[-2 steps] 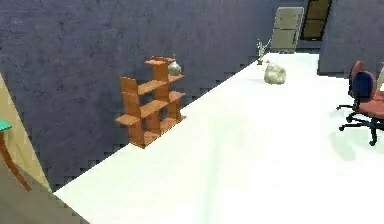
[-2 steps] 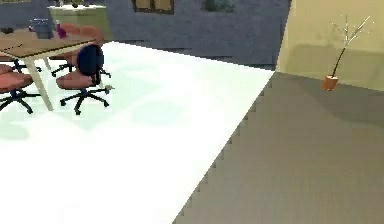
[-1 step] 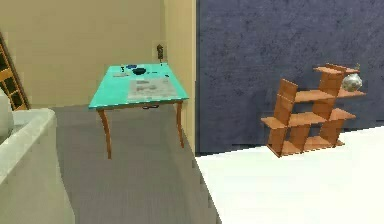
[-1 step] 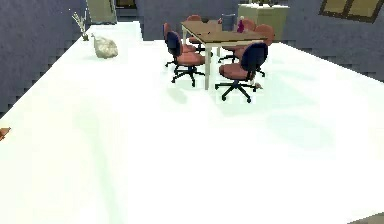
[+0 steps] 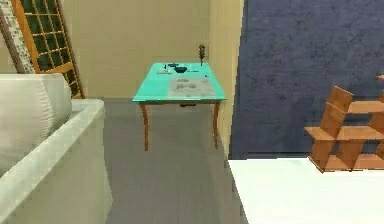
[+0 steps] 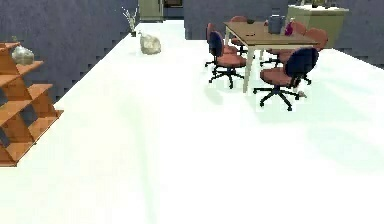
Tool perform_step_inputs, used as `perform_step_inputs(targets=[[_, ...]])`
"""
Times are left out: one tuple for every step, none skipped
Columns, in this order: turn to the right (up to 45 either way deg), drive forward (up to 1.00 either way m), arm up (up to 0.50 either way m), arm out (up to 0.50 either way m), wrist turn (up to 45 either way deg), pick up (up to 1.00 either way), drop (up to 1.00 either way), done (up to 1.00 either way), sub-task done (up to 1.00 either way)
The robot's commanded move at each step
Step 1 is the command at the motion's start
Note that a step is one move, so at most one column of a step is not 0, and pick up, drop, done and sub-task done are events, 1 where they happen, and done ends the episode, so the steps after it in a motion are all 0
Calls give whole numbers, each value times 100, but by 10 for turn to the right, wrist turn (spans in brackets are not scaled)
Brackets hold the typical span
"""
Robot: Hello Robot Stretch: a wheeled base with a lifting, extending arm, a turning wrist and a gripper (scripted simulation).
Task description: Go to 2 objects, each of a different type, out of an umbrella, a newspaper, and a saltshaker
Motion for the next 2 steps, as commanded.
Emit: perform_step_inputs(targets=[[0,100,0,0,0,0,0,0,0],[-90,0,0,0,0,0,0,0,0]])
